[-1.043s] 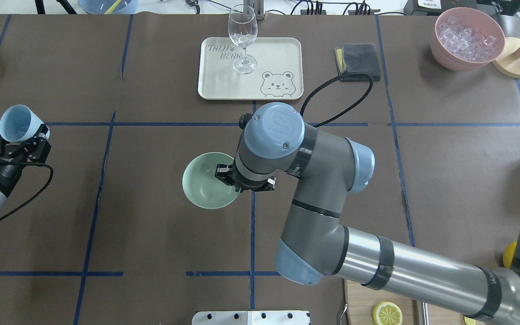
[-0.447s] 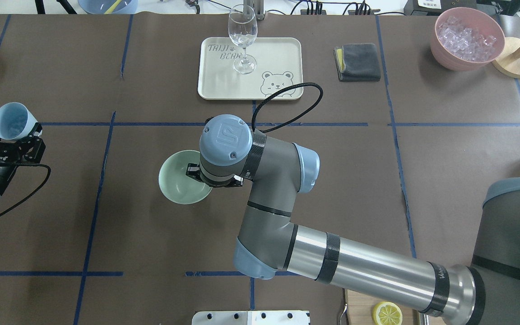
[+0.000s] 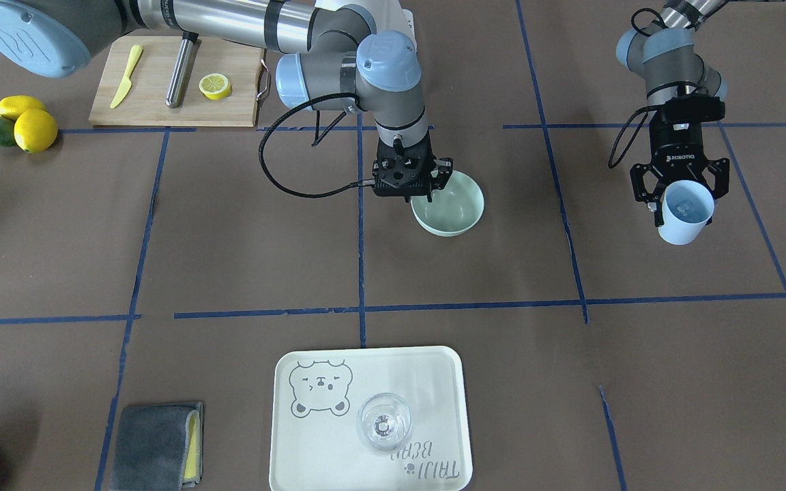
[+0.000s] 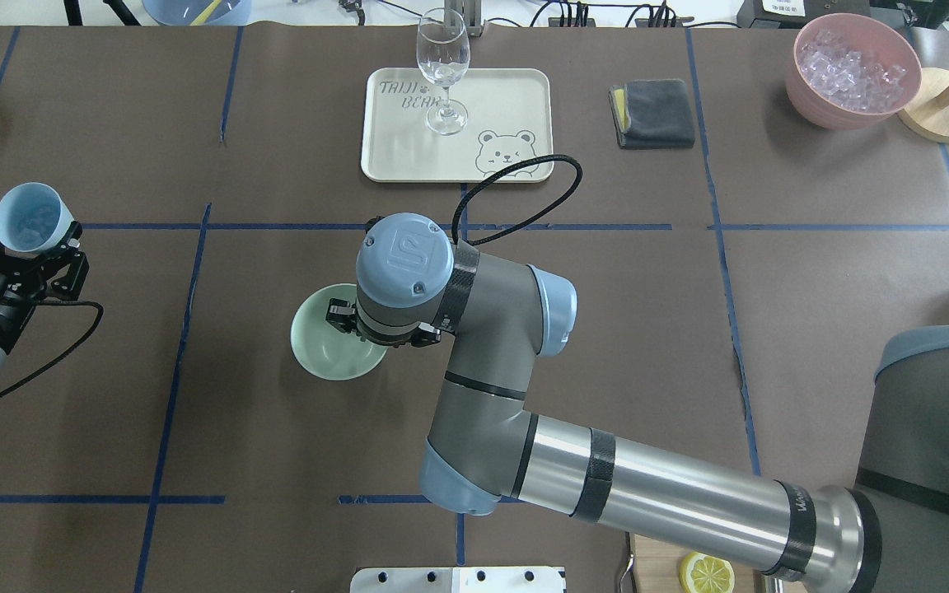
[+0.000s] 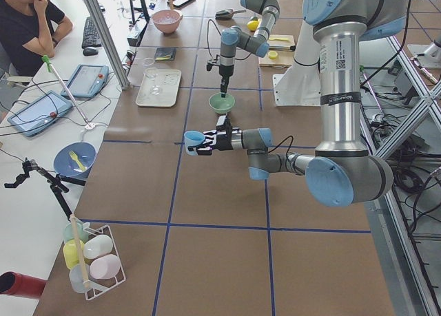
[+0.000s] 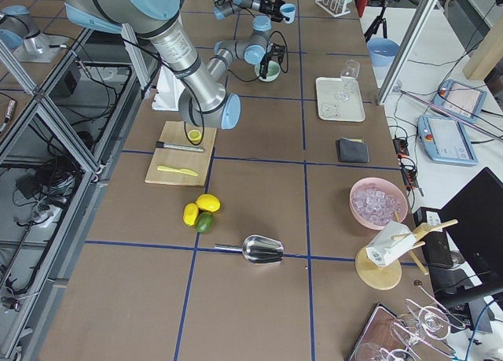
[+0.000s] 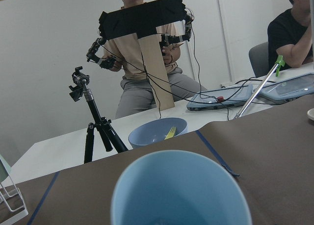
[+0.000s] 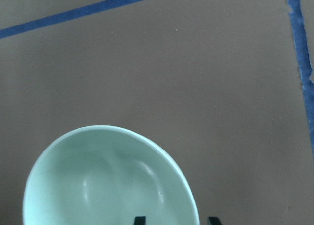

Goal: Pour ice into bowl

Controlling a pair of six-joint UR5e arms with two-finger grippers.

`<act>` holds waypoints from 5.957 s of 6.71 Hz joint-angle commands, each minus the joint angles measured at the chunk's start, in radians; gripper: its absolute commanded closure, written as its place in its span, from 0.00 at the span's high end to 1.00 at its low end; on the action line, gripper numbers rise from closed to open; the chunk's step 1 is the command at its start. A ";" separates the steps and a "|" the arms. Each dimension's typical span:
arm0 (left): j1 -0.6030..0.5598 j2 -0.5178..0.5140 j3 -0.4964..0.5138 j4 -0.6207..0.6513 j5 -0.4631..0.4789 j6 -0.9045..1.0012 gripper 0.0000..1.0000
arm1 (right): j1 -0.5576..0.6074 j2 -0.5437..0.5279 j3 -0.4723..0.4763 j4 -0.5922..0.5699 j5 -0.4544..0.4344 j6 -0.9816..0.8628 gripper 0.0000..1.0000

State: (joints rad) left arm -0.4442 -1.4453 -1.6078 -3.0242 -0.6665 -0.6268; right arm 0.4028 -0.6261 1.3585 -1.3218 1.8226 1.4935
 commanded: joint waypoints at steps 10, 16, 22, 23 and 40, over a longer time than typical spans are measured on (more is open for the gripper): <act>0.222 -0.259 -0.221 0.755 0.168 -0.045 0.00 | 0.220 -0.380 0.453 -0.091 0.165 -0.102 1.00; 0.309 -0.391 -0.221 1.209 0.373 0.361 0.00 | 0.218 -0.402 0.450 -0.089 0.159 -0.116 1.00; 0.312 -0.383 -0.215 1.211 0.478 1.062 0.00 | 0.217 -0.403 0.448 -0.089 0.158 -0.113 1.00; 0.312 -0.382 -0.208 1.209 0.478 1.064 0.00 | 0.217 -0.402 0.448 -0.089 0.158 -0.111 1.00; 0.266 -0.016 -0.563 1.095 -0.026 0.029 0.00 | 0.127 -0.290 0.380 -0.093 0.092 -0.055 1.00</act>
State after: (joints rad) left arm -0.1620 -1.5312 -2.1716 -1.8677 -0.6450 -0.5196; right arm 0.5554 -0.9572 1.7726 -1.4134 1.9423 1.4146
